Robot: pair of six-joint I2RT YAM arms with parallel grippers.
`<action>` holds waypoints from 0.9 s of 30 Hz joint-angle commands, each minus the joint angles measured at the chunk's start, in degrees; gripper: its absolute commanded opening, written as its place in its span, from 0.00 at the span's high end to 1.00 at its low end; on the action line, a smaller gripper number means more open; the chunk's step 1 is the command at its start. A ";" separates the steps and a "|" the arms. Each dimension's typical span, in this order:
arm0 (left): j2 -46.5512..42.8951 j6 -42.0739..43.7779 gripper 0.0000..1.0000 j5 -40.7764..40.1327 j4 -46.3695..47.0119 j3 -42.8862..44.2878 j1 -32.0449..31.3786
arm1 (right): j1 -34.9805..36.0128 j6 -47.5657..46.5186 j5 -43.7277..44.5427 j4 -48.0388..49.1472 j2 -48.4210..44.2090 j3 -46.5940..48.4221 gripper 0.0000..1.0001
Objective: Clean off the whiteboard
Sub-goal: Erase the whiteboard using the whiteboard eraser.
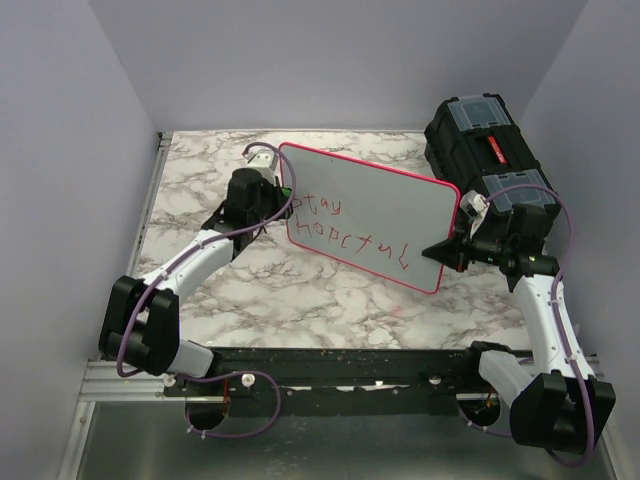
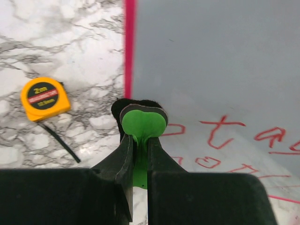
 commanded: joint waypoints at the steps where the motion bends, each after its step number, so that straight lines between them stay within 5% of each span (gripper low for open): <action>1: -0.91 -0.07 1.00 0.46 -0.58 2.82 2.66 | 0.62 -1.22 -5.29 1.42 -0.99 0.98 1.00; 12: 0.91 -0.43 1.00 0.59 -0.47 3.53 -4.37 | 0.57 -1.18 -5.21 1.38 -0.89 0.98 1.00; 27: -0.61 -1.47 1.00 3.33 0.47 0.65 2.07 | 0.61 -1.27 -5.25 1.42 -0.80 0.98 1.00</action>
